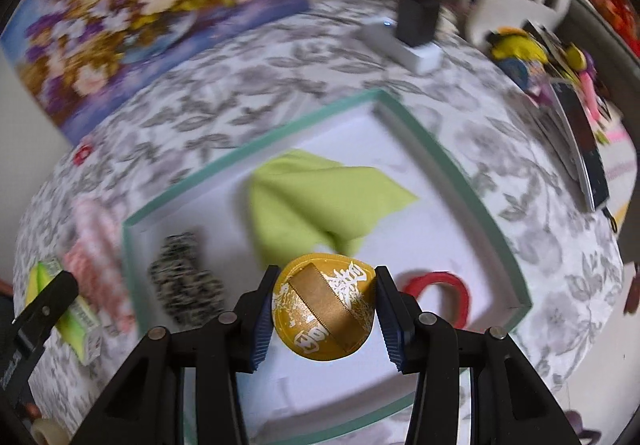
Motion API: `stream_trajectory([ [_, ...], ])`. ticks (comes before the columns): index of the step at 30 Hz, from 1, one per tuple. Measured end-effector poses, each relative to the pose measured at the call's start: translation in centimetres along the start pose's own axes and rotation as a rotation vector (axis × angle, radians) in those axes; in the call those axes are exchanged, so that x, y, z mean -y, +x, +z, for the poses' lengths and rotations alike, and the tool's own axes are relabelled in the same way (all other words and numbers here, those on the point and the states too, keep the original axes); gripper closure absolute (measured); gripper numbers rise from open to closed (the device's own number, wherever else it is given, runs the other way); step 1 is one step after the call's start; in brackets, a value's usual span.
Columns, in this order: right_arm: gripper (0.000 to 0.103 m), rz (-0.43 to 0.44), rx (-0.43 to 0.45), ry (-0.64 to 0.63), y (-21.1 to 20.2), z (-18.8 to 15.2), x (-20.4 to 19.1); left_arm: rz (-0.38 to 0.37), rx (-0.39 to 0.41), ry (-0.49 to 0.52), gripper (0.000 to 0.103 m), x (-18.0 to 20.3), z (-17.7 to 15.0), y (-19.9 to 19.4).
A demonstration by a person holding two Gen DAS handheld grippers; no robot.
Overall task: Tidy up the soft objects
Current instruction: 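Carry the tin and tissue pack over the tray and open both grippers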
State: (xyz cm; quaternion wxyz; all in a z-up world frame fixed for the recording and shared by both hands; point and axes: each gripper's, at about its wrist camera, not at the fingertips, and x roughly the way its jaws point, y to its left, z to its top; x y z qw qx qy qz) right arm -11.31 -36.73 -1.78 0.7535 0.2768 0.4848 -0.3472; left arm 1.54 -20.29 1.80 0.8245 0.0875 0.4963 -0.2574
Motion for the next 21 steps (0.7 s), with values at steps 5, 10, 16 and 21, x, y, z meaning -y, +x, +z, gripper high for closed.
stream_trajectory([
  [5,0.054,-0.027,-0.026,0.051,1.0,0.3,2.4,-0.027,-0.007,0.062,0.043,3.3,-0.1,1.0],
  [10,0.054,-0.034,-0.025,0.056,1.2,0.5,3.2,-0.054,-0.029,0.091,0.043,5.8,-0.3,2.1],
  [16,0.054,-0.036,-0.029,0.052,1.3,0.5,3.4,-0.063,-0.043,0.126,0.043,7.7,-0.6,2.8],
  [21,0.053,-0.024,-0.032,0.048,1.3,0.4,3.4,-0.069,-0.026,0.138,0.027,7.9,-0.4,2.3],
])
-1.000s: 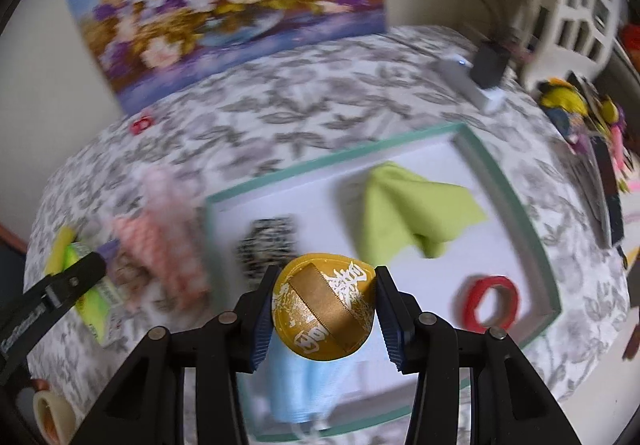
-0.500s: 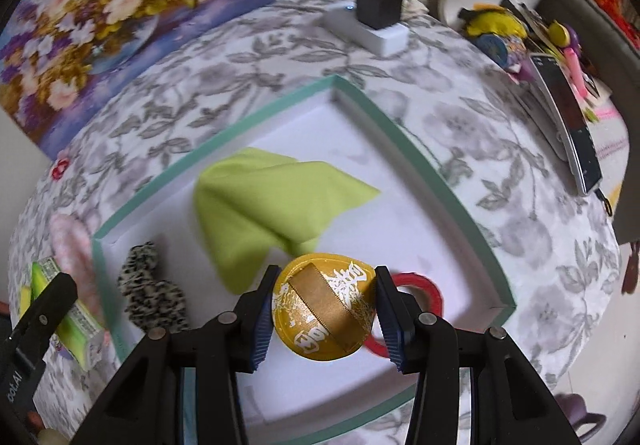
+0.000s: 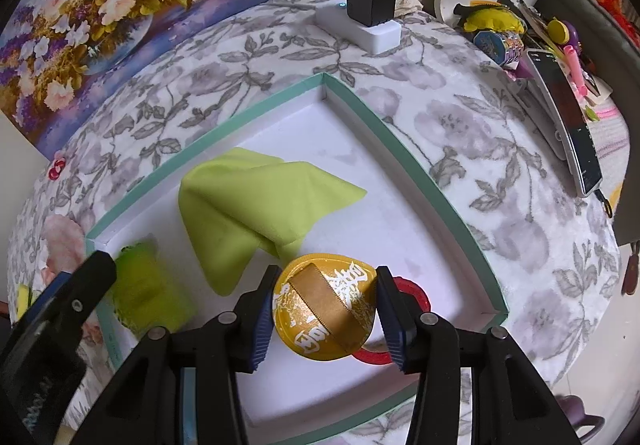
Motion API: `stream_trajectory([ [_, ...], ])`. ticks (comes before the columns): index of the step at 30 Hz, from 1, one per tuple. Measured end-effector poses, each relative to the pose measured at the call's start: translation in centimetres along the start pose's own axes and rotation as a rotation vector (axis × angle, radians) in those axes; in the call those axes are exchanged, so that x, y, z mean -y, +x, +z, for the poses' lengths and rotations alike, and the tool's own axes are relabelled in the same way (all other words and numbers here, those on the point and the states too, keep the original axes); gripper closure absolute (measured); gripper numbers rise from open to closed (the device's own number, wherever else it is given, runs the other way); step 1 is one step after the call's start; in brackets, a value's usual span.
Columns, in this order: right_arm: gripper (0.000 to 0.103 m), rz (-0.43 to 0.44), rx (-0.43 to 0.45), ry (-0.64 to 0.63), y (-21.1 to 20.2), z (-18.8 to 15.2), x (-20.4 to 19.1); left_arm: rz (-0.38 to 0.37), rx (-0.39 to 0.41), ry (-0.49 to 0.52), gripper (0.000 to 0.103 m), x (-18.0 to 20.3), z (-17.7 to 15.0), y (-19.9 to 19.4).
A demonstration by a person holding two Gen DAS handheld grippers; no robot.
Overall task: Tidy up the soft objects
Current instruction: 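Carry the tin and tissue pack over the tray and open both grippers, then move the right gripper to the pink striped towel while the left gripper moves to the purple wipes packet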
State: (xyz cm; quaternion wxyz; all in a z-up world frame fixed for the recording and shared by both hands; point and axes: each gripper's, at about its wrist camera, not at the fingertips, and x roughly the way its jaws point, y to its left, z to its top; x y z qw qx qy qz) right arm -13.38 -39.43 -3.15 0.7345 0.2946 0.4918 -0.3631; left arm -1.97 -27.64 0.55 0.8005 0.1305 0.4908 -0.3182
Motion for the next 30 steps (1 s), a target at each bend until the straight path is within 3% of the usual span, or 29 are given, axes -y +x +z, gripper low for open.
stream_trajectory([
  [4,0.052,0.000,-0.001,-0.012,0.1,-0.1,-0.3,0.002,0.008,-0.019,0.027,-0.7,0.2,-0.4],
  [7,0.048,-0.008,-0.004,-0.027,0.3,-0.3,-0.6,0.017,0.005,-0.045,0.019,-1.7,0.4,-0.5],
  [11,0.034,-0.008,-0.008,-0.044,0.5,-0.5,-0.9,0.054,-0.001,-0.089,0.018,-3.4,0.5,-0.5],
  [15,0.005,-0.018,0.003,-0.061,0.7,-0.6,-1.2,0.107,-0.029,-0.131,0.017,-5.2,0.5,0.1],
  [17,0.001,-0.023,0.006,-0.065,0.7,-0.7,-1.3,0.126,-0.046,-0.155,0.017,-6.1,0.4,0.4],
  [19,0.000,-0.029,0.008,-0.069,0.8,-0.6,-1.3,0.142,-0.054,-0.170,0.015,-6.8,0.3,0.6],
  [21,0.000,-0.030,0.008,-0.071,0.9,-0.7,-1.3,0.163,-0.063,-0.181,0.004,-7.3,0.1,0.8],
  [30,0.000,-0.030,0.009,-0.078,0.9,-0.8,-1.3,0.213,-0.093,-0.214,0.004,-9.4,-0.3,1.5],
])
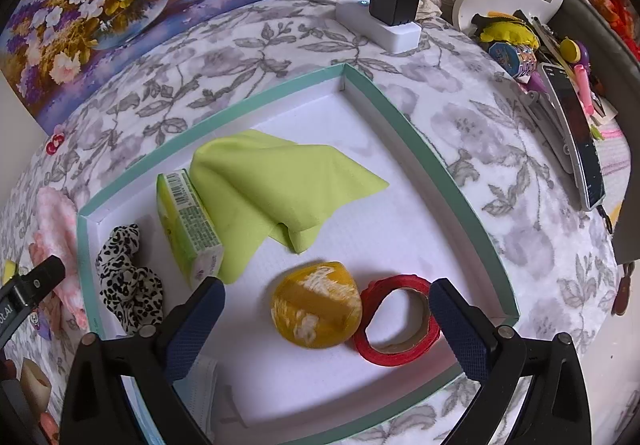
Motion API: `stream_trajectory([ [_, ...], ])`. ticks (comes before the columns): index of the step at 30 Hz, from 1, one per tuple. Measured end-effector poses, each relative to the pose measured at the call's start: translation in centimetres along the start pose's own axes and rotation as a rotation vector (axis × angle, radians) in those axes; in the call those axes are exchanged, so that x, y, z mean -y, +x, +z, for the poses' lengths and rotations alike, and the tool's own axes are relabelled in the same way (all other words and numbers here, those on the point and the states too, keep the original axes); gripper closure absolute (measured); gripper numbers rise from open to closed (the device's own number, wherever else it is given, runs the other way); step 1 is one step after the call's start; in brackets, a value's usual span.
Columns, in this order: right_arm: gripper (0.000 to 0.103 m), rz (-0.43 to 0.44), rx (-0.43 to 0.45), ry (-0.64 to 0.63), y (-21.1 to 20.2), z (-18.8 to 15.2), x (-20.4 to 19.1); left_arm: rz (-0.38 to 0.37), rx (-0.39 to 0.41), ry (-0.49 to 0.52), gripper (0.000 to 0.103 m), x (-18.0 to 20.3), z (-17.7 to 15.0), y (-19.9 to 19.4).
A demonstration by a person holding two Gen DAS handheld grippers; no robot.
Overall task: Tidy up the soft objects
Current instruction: 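Move the right gripper to the pink striped towel while the left gripper moves to the purple wipes packet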
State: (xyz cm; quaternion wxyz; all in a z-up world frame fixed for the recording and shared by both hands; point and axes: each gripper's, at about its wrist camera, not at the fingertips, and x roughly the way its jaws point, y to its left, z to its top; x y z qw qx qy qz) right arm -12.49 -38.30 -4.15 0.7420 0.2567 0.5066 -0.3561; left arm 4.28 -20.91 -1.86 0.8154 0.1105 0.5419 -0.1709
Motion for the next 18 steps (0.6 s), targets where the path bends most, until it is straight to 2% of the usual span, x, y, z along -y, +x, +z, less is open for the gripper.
stream_trajectory([
  [5,0.000,-0.008,-0.001,-0.015,-0.2,-0.2,-0.2,0.028,-0.006,-0.016,0.004,-1.4,0.3,-0.4],
  [11,0.000,-0.001,0.009,-0.050,-1.5,-0.6,-1.6,0.063,-0.005,-0.089,0.004,-4.8,0.9,-1.0],
  [15,0.000,0.014,0.022,-0.092,-2.5,-1.2,-3.5,0.143,0.012,-0.108,0.004,-7.1,1.1,-1.6],
  [18,0.000,0.025,0.034,-0.126,-3.3,-1.8,-5.2,0.169,0.017,-0.141,0.004,-9.3,1.2,-2.1],
])
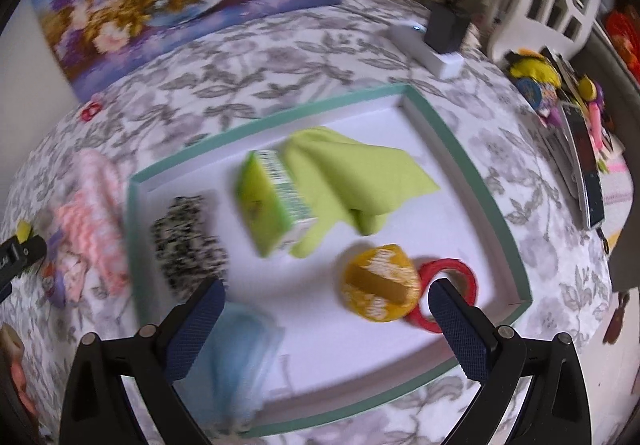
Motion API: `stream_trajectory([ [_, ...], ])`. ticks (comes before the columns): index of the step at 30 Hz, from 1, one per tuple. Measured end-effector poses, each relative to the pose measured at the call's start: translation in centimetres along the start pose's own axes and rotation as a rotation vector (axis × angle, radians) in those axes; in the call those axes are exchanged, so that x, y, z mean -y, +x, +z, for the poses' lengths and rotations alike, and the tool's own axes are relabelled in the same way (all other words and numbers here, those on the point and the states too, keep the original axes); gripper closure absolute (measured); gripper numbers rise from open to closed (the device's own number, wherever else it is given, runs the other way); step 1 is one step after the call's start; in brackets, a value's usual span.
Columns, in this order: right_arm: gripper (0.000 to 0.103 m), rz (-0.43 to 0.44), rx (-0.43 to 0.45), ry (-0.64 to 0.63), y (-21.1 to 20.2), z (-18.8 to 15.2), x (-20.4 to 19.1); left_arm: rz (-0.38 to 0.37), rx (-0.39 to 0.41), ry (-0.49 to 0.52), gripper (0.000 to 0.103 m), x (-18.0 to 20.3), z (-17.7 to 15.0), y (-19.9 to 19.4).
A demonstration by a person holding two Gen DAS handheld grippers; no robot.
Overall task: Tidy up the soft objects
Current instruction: 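Move the right gripper to the pink striped towel while the left gripper moves to the purple wipes packet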
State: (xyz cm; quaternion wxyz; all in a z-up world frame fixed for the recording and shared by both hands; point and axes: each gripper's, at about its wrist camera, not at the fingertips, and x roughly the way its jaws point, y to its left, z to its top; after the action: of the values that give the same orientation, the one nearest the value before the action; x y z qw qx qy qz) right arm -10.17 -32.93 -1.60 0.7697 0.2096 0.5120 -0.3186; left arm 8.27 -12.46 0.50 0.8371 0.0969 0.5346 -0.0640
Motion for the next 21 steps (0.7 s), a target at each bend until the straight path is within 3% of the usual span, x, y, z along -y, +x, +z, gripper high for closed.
stream_trajectory([
  [21,0.000,0.082,0.025,-0.205,-2.0,-2.2,-13.3,0.032,-0.013,-0.241,0.004,-15.9,1.2,1.1],
])
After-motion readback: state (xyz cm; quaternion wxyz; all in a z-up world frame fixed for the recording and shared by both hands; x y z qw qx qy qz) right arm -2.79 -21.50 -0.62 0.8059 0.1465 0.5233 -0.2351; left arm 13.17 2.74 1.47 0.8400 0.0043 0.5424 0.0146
